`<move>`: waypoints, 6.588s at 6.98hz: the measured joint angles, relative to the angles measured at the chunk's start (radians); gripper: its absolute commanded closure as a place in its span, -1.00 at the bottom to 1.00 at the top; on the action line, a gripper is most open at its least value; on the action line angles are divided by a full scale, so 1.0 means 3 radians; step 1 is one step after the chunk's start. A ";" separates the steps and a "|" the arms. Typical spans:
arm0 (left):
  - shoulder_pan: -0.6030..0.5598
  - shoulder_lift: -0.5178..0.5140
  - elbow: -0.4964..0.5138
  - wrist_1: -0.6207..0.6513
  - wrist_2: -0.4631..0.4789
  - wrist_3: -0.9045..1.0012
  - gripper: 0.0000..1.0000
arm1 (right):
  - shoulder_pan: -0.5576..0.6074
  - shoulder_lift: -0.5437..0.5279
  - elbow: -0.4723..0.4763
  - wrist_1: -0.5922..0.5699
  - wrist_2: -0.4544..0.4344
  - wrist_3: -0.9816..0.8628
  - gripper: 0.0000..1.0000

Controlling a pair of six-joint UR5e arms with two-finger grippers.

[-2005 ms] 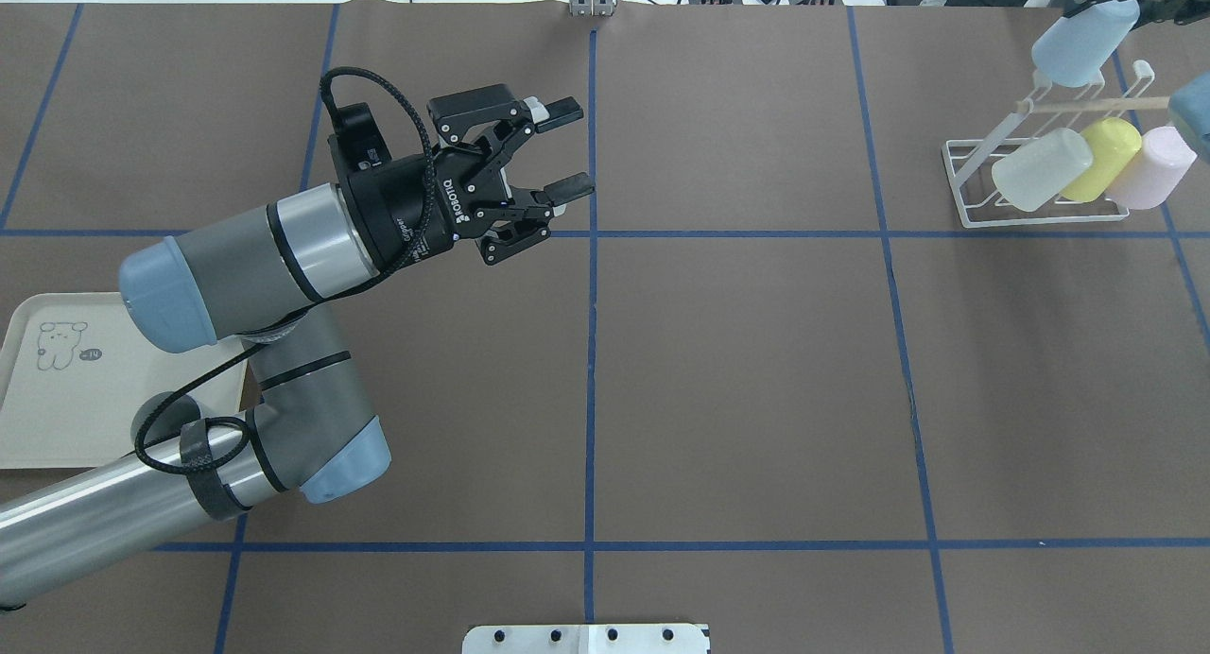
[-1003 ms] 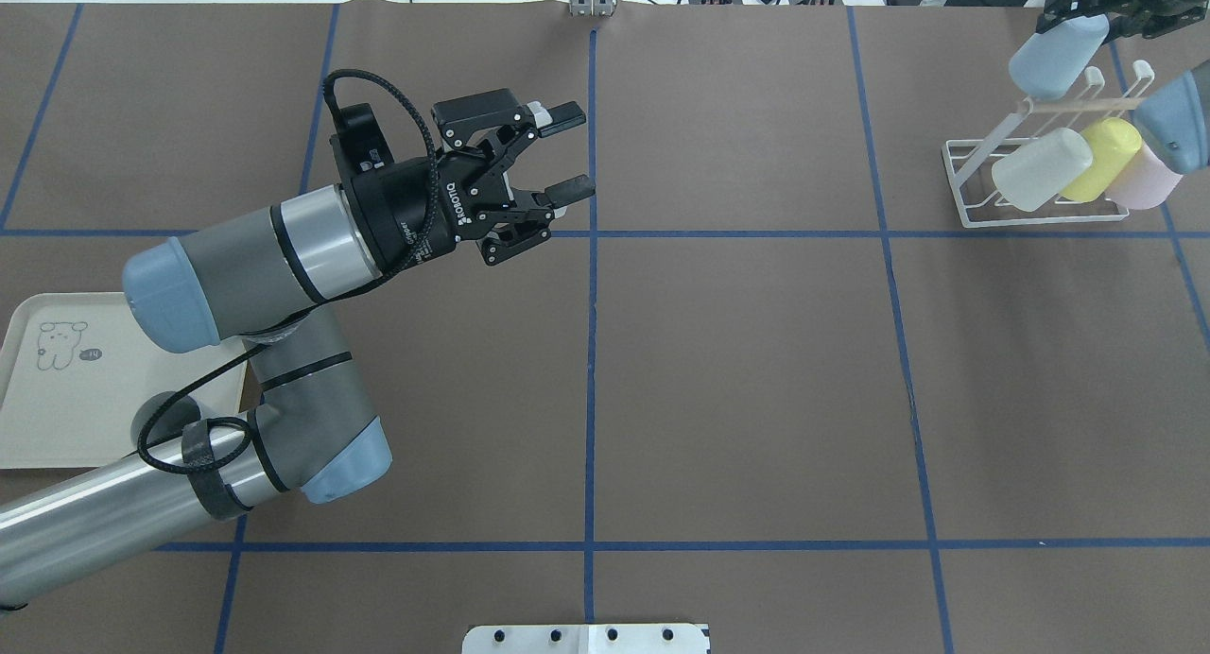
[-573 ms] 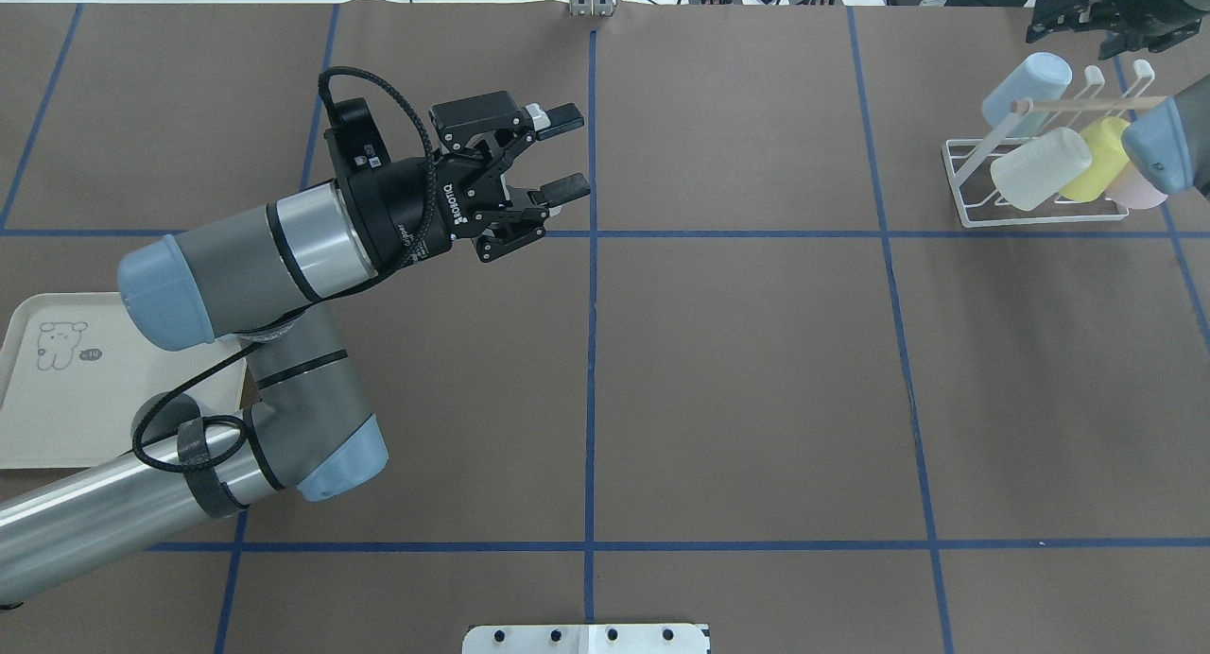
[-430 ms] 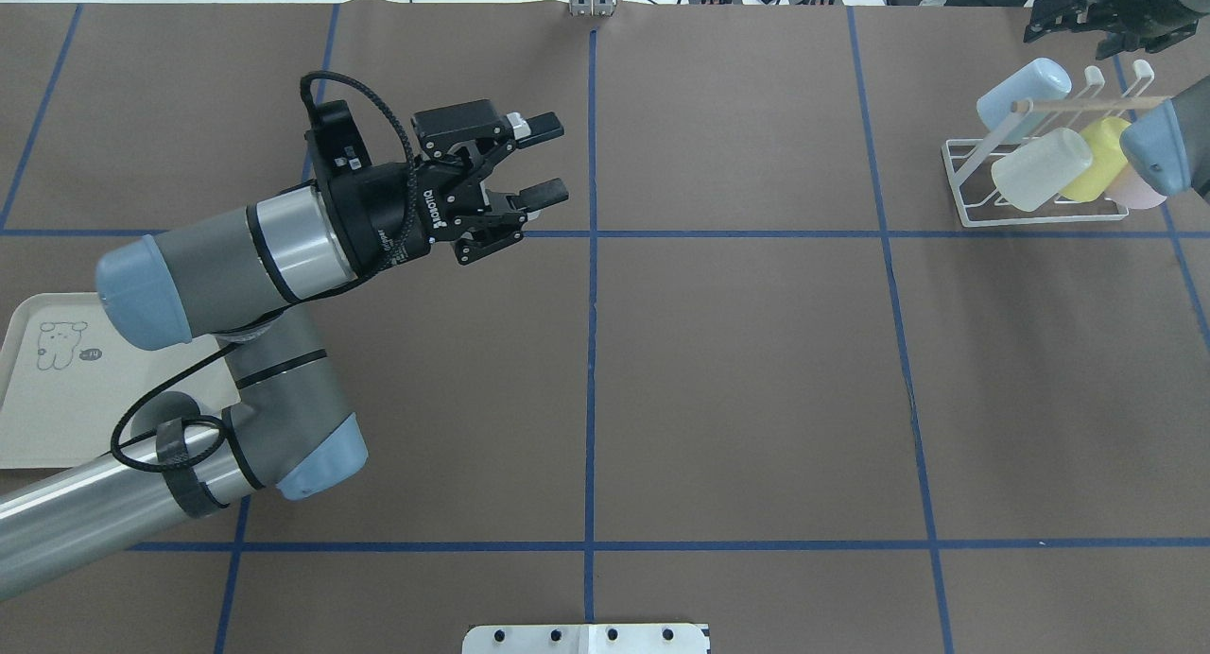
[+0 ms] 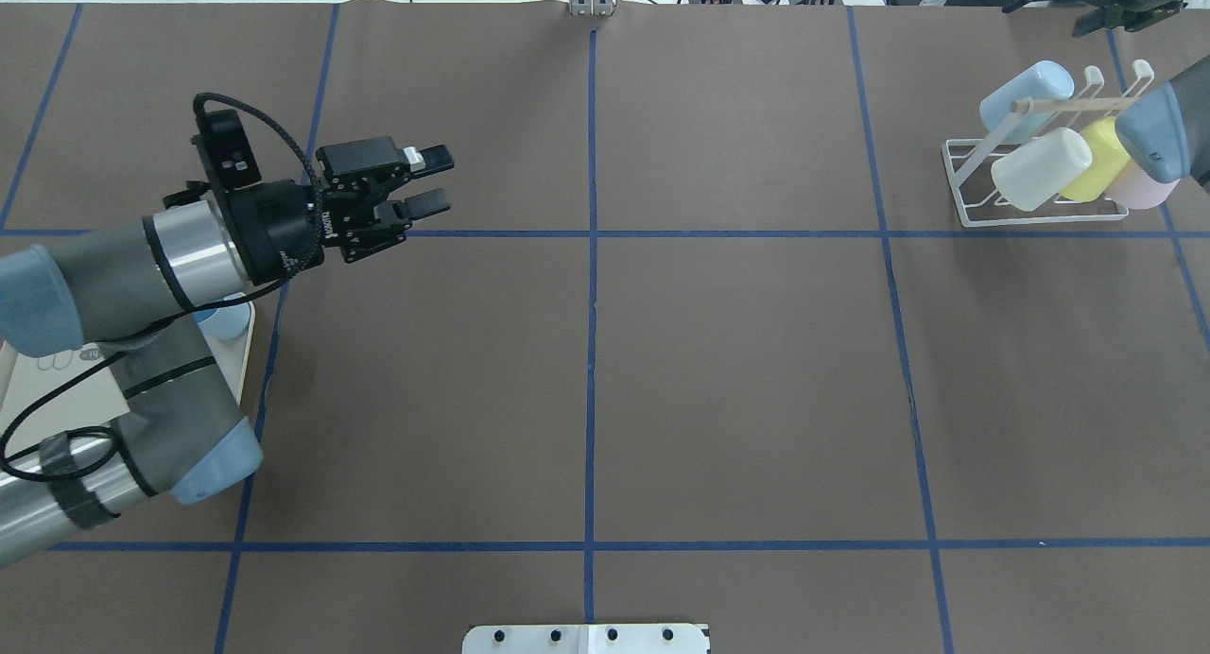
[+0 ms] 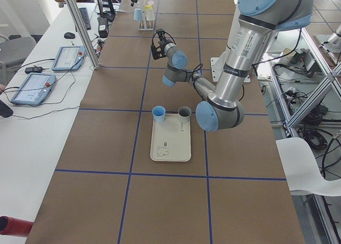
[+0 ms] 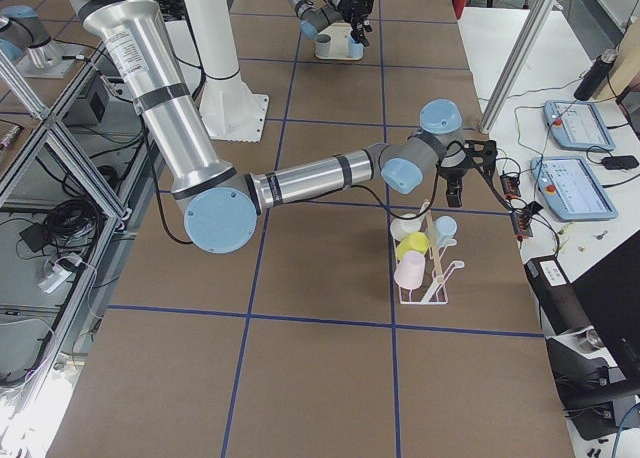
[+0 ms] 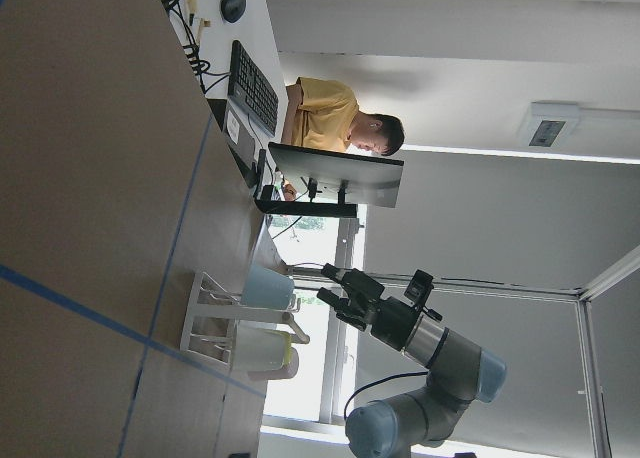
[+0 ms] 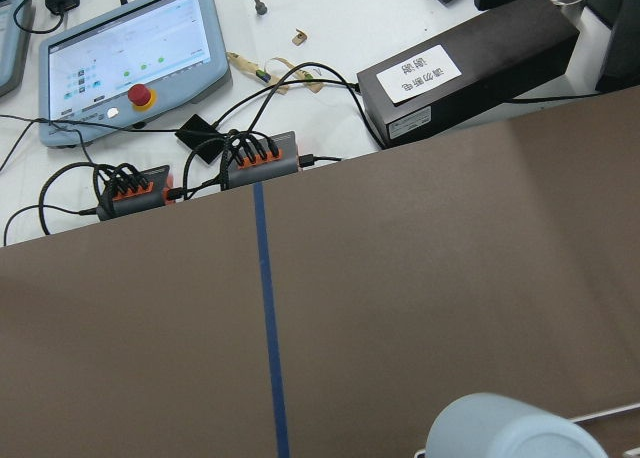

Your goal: Transfer IKEA cup to right arm and place on rack

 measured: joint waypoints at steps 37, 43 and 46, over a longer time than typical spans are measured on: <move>-0.0931 -0.0163 -0.1015 0.3025 -0.2122 0.0557 1.00 | -0.1985 -0.0082 0.2224 0.0035 -0.0656 0.3069 -1.00; -0.0548 -0.0489 -0.0069 -0.0362 -0.0802 -0.2258 1.00 | -0.2093 0.0296 0.2280 0.0925 -0.1071 0.4507 -1.00; -0.0320 -0.0657 0.0168 -0.1130 -0.0732 -0.2782 1.00 | -0.2088 0.0324 0.2276 0.0979 -0.1127 0.4568 -1.00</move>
